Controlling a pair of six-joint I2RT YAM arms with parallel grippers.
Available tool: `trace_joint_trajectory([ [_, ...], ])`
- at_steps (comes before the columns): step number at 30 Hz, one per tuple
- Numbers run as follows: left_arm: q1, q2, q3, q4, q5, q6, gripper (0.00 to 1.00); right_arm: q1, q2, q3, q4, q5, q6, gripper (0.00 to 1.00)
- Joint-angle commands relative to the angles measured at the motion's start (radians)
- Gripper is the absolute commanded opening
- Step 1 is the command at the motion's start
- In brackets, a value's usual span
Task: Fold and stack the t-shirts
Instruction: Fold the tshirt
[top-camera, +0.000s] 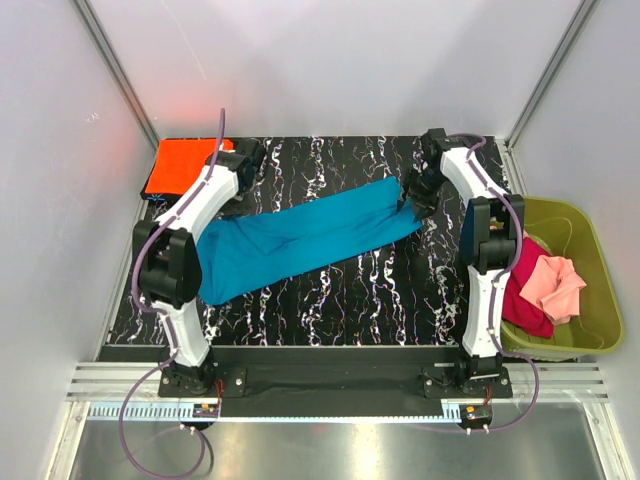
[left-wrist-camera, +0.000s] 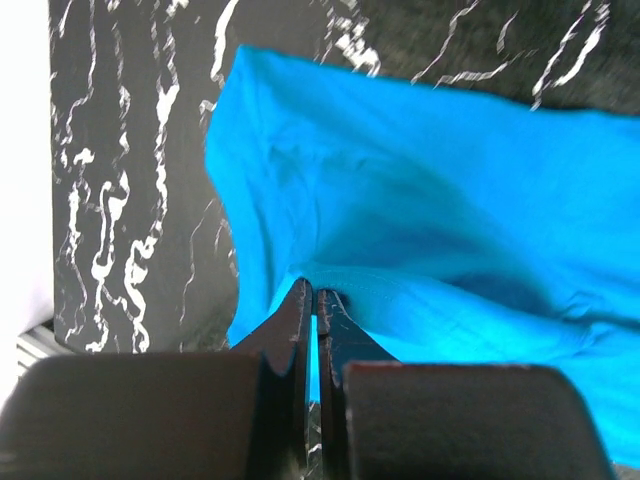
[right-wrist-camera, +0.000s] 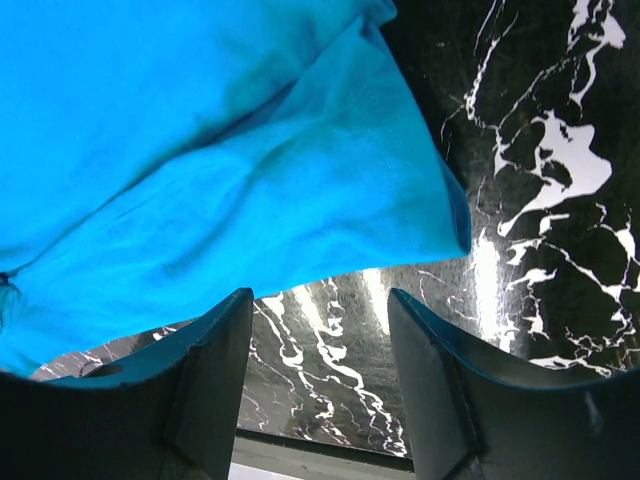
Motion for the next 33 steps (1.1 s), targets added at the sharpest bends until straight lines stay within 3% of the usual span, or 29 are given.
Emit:
trace_joint_trajectory([
  [1,0.006,0.051,0.094,0.044,-0.016,0.03,0.0,0.005,-0.092,-0.011,0.032,-0.023,0.0,0.63],
  [30,0.004,0.167,0.23,0.081,0.098,0.107,0.0,0.005,-0.089,-0.081,0.072,-0.023,-0.005,0.63],
  [31,0.006,0.172,0.232,0.08,0.09,0.107,0.03,0.005,-0.091,-0.081,0.07,-0.023,-0.006,0.63],
  [33,0.006,0.18,0.24,0.057,0.043,0.105,0.18,0.003,-0.094,-0.083,0.07,-0.026,-0.008,0.63],
])
